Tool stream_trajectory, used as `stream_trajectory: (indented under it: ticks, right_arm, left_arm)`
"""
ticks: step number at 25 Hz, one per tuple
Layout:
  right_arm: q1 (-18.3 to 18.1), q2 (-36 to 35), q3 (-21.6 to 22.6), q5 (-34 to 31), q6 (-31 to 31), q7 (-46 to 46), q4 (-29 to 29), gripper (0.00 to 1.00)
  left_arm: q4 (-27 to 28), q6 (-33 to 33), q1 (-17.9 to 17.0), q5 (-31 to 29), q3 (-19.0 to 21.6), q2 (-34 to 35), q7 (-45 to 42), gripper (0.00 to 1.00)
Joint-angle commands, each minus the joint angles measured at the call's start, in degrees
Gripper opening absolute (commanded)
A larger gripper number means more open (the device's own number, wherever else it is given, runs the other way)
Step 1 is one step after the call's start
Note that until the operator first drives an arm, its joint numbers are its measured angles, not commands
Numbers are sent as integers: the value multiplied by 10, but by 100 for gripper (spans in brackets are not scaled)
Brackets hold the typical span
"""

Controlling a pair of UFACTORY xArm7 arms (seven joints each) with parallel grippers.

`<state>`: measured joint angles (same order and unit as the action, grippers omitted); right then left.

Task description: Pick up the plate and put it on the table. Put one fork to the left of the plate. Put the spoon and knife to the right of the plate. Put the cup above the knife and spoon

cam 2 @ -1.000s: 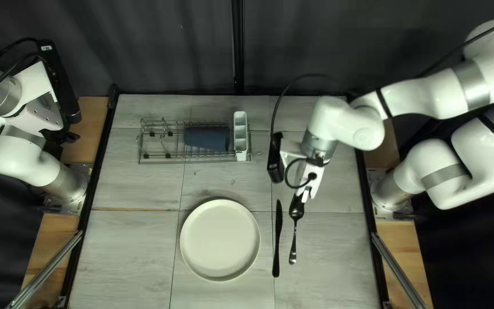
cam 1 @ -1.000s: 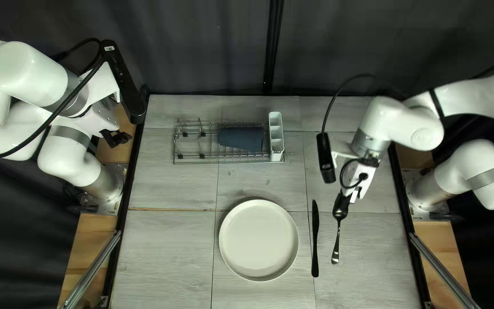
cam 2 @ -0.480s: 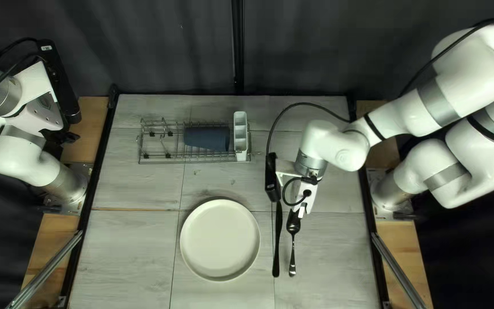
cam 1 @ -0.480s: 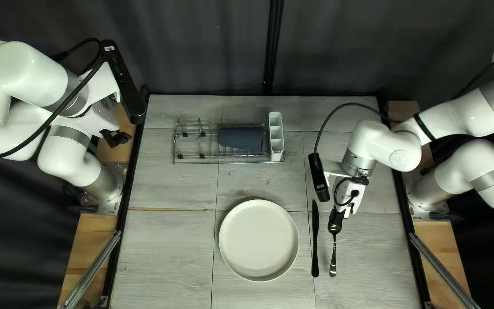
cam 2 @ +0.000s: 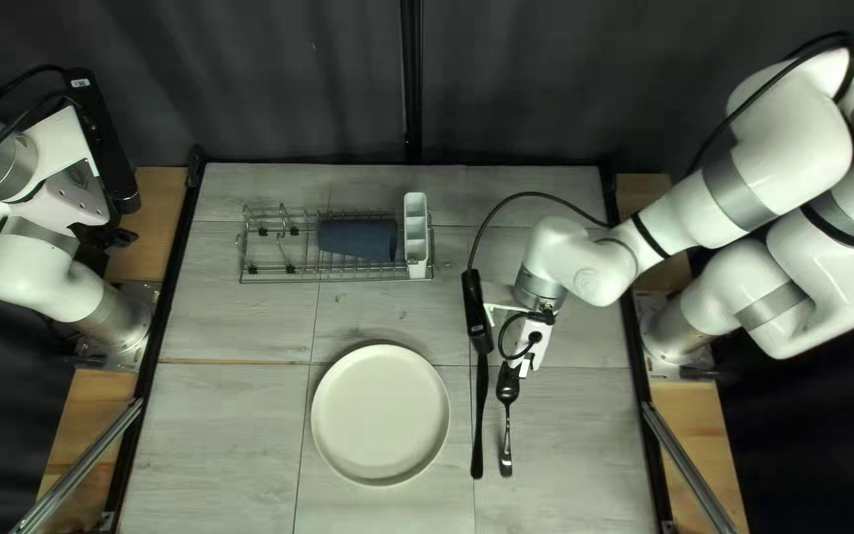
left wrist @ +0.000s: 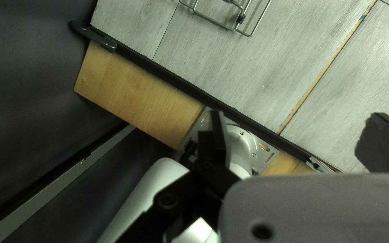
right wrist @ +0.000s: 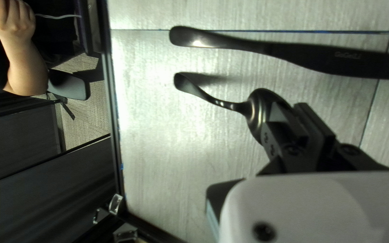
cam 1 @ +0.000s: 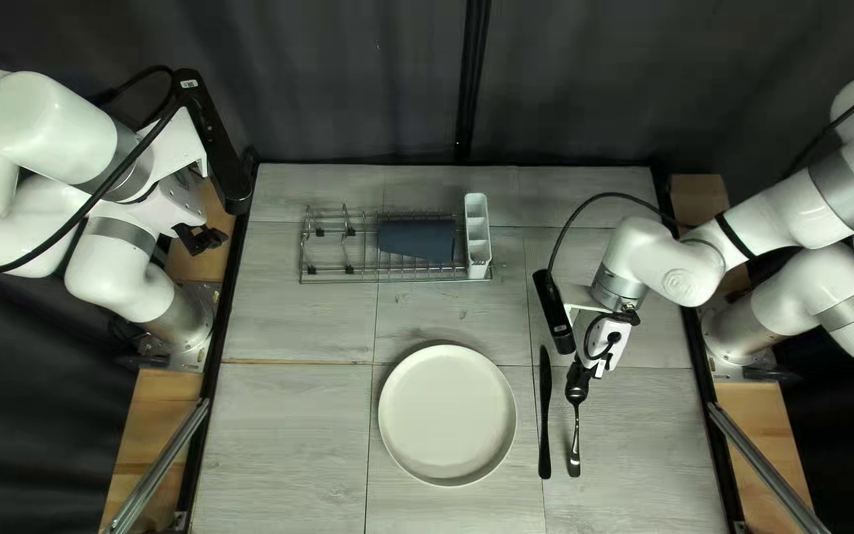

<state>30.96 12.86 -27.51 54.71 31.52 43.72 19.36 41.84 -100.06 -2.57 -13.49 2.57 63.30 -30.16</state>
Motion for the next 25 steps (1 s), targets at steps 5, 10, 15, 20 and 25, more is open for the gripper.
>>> stream_trajectory:
  ticks: [5,10,15,20,25]
  right_arm:
    - [-15,-59,-25,-6,-19,55,9,100]
    - [-108,17,30,-223,3,-120,7,100]
    - [-227,126,119,-409,119,-281,38,100]
    - [-285,188,155,-504,239,-345,106,100]
    - [-302,208,183,-542,297,-380,145,100]
  left_arm:
    - [0,0,0,0,0,0,0,100]
    - [0,0,0,0,0,0,0,100]
    - [0,0,0,0,0,0,0,100]
    - [0,0,0,0,0,0,0,100]
    - [0,0,0,0,0,0,0,100]
